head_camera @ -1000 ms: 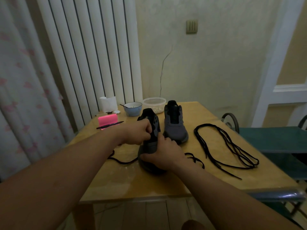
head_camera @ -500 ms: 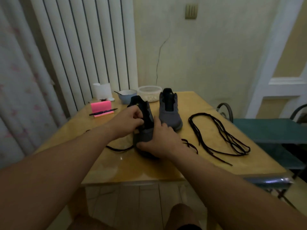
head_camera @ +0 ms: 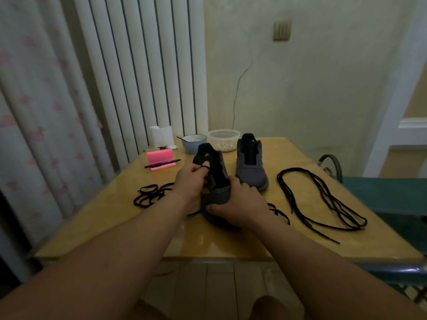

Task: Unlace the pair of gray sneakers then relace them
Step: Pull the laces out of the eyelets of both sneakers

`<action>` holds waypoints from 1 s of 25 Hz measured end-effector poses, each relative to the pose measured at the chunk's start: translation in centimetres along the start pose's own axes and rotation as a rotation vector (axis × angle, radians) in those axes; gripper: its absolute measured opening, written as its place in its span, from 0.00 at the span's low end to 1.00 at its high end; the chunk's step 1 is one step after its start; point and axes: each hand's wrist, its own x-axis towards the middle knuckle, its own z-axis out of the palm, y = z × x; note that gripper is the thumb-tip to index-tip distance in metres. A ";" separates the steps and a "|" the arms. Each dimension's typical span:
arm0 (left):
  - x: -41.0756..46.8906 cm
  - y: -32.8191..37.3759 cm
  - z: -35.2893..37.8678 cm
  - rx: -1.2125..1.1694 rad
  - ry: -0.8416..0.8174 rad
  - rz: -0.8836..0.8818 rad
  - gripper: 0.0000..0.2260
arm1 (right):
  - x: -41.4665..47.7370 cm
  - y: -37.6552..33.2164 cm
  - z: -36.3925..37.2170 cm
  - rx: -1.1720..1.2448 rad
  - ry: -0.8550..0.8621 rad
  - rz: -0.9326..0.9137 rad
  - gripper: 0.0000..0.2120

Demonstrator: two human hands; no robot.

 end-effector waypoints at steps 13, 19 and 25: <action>1.2 0.6 -3.1 -0.318 0.016 -0.144 0.12 | -0.5 -1.0 0.1 -0.022 0.008 0.057 0.57; 2.1 -0.5 -4.7 0.513 0.045 0.118 0.26 | -0.5 -1.1 -0.2 -0.016 0.003 0.052 0.57; 1.8 -0.9 -7.9 0.640 -0.364 -0.090 0.08 | -0.7 -1.2 0.0 -0.019 0.012 0.060 0.58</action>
